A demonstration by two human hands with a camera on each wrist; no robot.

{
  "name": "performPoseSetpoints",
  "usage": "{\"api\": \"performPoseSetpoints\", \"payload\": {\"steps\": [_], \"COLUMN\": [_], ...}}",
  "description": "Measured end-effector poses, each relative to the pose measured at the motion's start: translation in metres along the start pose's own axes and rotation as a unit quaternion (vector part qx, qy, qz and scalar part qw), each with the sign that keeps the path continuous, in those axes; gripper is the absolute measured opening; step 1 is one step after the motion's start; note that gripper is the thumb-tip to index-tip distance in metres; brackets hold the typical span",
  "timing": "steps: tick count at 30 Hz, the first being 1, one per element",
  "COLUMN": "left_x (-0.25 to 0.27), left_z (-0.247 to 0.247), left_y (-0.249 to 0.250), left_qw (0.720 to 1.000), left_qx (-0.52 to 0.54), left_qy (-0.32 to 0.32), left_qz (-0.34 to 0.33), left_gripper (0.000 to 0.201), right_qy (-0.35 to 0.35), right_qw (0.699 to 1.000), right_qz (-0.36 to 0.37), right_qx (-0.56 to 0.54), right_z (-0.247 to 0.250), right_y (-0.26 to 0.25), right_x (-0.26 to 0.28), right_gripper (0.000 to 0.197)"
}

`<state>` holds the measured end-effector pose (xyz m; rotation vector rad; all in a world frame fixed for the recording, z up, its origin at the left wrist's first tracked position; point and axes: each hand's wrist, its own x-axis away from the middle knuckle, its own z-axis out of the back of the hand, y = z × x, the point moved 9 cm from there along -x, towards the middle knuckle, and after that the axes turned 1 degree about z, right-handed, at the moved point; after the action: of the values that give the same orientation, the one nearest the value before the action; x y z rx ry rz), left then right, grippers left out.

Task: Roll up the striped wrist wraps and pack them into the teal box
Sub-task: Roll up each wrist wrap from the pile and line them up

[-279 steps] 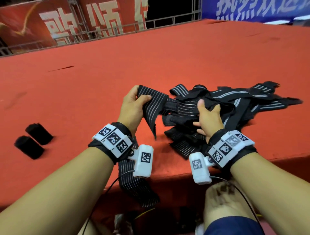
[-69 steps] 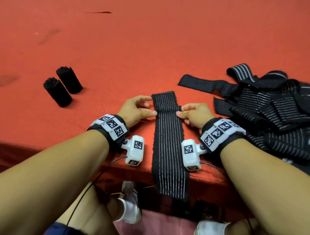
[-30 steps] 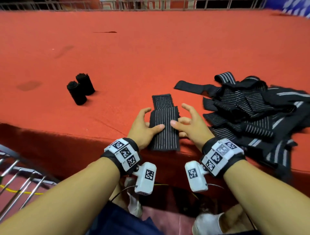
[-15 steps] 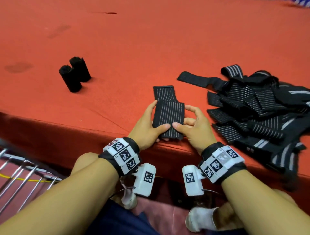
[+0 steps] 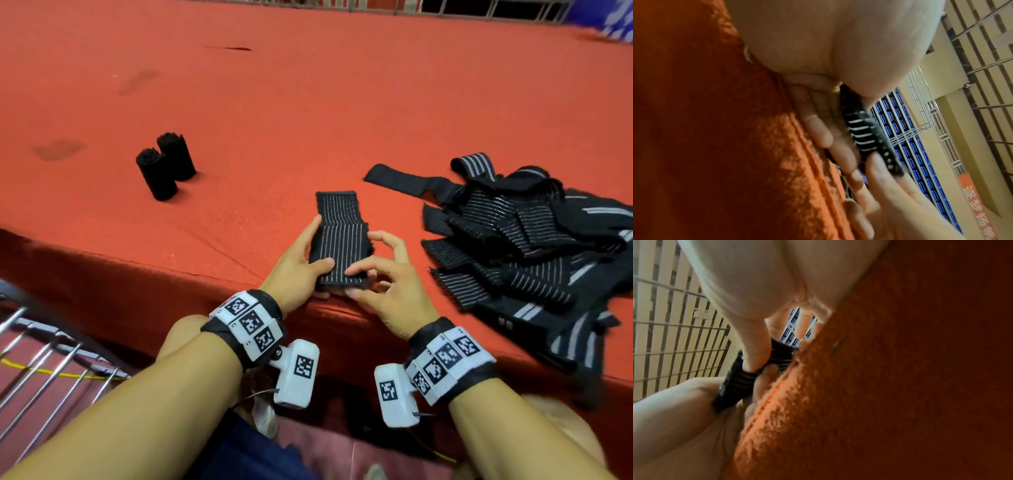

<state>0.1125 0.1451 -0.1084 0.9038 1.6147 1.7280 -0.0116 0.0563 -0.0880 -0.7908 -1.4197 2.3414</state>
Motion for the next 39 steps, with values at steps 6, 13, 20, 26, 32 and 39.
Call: {"api": "performPoseSetpoints", "payload": {"steps": [6, 13, 20, 26, 32, 39], "left_x": [0.008, 0.006, -0.011, -0.008, -0.003, 0.002], "left_z": [-0.002, 0.007, 0.002, 0.002, 0.002, 0.003], "left_y": [0.012, 0.020, 0.017, 0.006, 0.012, 0.007], "left_qw": [0.999, 0.983, 0.988, 0.992, 0.993, 0.994], "left_qx": [-0.028, -0.074, -0.087, -0.061, -0.039, -0.001], "left_qy": [-0.007, 0.047, 0.049, 0.069, 0.029, -0.022], "left_qz": [-0.046, -0.159, -0.121, -0.085, -0.108, -0.109], "left_gripper": [0.026, 0.019, 0.036, 0.015, 0.022, 0.024], "right_qy": [0.052, 0.074, 0.087, 0.073, 0.057, 0.044], "right_qw": [0.997, 0.976, 0.963, 0.979, 0.984, 0.992], "right_qz": [-0.012, -0.069, -0.084, -0.057, -0.084, -0.059], "right_qx": [-0.063, -0.191, -0.239, -0.182, -0.146, -0.103], "right_z": [0.014, 0.018, 0.022, 0.021, 0.015, 0.011], "right_y": [0.013, 0.032, 0.031, 0.027, 0.034, 0.024], "right_x": [-0.007, -0.009, -0.008, -0.008, -0.005, -0.006], "right_gripper": [0.017, 0.015, 0.037, 0.026, 0.030, 0.010]}}
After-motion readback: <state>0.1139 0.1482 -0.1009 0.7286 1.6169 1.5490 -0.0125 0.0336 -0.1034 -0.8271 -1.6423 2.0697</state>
